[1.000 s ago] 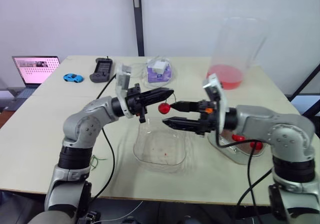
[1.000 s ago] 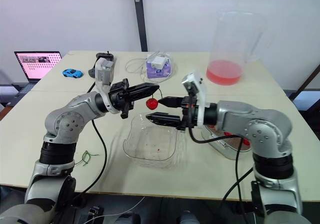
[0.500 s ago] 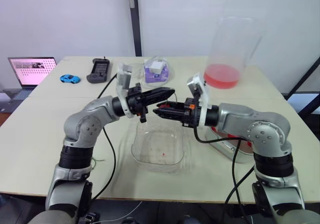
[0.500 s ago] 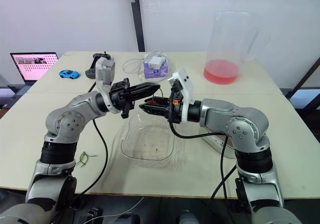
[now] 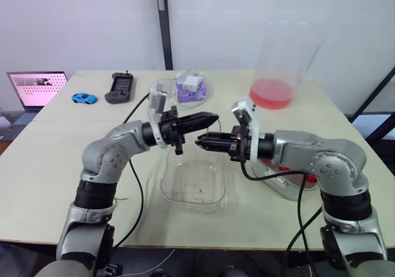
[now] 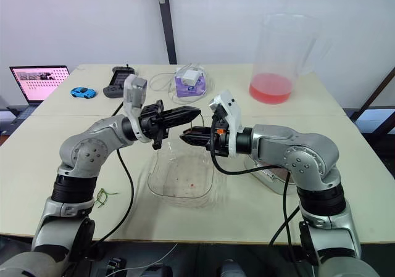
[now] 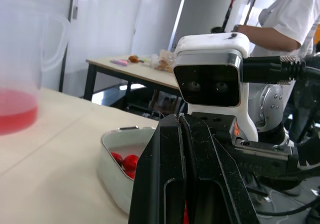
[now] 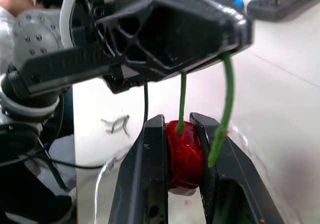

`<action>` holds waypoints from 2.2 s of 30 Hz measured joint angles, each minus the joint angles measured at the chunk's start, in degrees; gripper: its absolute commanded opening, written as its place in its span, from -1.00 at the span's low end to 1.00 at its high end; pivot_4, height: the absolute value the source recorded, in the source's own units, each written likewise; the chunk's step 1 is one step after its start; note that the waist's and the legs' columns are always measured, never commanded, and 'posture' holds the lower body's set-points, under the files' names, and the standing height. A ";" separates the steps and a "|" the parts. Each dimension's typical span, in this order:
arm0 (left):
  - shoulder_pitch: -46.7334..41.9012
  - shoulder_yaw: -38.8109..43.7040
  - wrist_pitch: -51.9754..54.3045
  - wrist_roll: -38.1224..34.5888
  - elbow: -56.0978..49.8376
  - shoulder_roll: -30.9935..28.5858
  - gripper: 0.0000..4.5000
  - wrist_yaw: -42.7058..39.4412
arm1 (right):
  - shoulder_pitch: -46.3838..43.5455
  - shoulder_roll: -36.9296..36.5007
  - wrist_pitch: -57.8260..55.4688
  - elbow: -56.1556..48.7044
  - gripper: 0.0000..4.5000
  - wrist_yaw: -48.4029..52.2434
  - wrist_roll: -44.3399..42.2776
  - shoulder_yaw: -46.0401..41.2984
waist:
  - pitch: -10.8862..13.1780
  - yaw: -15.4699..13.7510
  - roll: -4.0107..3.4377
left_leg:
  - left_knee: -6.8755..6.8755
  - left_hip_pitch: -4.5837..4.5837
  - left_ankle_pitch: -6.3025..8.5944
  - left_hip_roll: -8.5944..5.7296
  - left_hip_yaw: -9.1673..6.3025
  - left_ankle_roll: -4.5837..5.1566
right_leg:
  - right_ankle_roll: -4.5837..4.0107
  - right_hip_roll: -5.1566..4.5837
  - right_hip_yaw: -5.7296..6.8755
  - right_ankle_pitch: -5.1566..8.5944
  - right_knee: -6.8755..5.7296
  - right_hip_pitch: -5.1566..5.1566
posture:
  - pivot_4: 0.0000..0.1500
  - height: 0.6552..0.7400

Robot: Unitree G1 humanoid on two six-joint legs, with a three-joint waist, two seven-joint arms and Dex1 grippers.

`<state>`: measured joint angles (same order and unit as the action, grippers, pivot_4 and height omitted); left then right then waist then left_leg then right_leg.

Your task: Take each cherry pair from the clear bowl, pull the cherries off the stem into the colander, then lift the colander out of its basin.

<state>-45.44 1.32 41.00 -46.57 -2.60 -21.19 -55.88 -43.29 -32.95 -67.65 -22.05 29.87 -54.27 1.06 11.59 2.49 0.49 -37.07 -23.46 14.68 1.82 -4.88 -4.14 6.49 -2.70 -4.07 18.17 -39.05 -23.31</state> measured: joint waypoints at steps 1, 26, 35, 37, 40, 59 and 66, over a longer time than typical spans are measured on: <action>-0.12 0.20 -0.17 -0.09 0.00 0.00 -1.00 0.00 | 0.64 -0.51 -0.79 -0.11 -0.85 0.16 0.20 0.99 | -0.01 0.00 0.01 | -0.01 0.00 0.00 0.00 0.00 0.00 | 0.00 0.00 0.00 0.00 0.00 0.00 | 1.00 0.84; -0.21 0.95 -2.45 1.31 0.32 -2.66 -1.00 -0.65 | 11.54 -43.57 17.35 12.27 -0.85 26.81 21.77 0.11 | 0.01 0.20 -0.02 | 0.03 0.10 0.07 0.01 0.13 0.12 | 0.01 0.03 -0.11 0.01 0.10 0.03 | 1.00 0.84; 2.86 1.93 -2.89 2.56 -0.76 -5.76 -1.00 -0.57 | 12.63 -41.89 26.47 20.78 0.57 31.03 31.71 3.49 | 0.03 -0.30 -0.06 | -0.02 0.05 0.05 -0.01 0.17 0.08 | 0.01 -0.03 -0.14 0.01 0.09 0.02 | 1.00 0.84; 2.86 2.15 -2.86 2.41 -1.57 -5.82 -1.00 -0.25 | 12.33 -41.86 26.89 21.61 0.96 31.75 32.45 3.40 | 0.03 -0.27 -0.06 | -0.01 0.05 0.05 -0.01 0.16 0.08 | 0.02 -0.03 -0.14 0.01 0.09 0.02 | 1.00 0.84; 3.14 2.24 -2.61 2.23 -2.61 -6.19 -1.00 0.07 | 10.81 -42.16 26.84 22.30 0.96 34.21 33.06 2.96 | 0.03 -0.13 -0.07 | -0.01 0.06 0.04 0.00 0.16 0.08 | 0.01 -0.02 -0.14 0.01 0.08 0.02 | 1.00 0.84; 30.16 18.47 0.22 1.79 -9.88 -25.78 -1.00 -0.19 | -10.39 -26.73 8.47 12.64 0.96 45.78 5.74 -1.50 | 0.05 -0.17 -0.11 | 0.03 0.06 0.07 0.04 0.14 0.12 | -0.01 -0.03 -0.09 0.02 0.06 -0.01 | 1.00 0.84; 50.59 22.36 -4.51 6.00 -9.88 -25.38 -1.00 -1.88 | -11.85 -25.53 12.03 13.24 0.96 47.66 10.39 3.78 | 0.05 -0.30 -0.10 | 0.04 0.06 0.08 0.02 0.18 0.12 | -0.01 -0.09 -0.09 0.01 0.09 -0.02 | 1.00 0.84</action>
<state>5.14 23.68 36.49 -40.57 -12.48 -46.57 -57.76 -55.13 -58.48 -55.62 -8.81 77.52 -43.88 4.84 11.64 2.20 0.39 -37.03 -23.40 14.76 1.84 -4.69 -4.02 6.47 -2.78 -4.15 18.18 -38.96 -23.33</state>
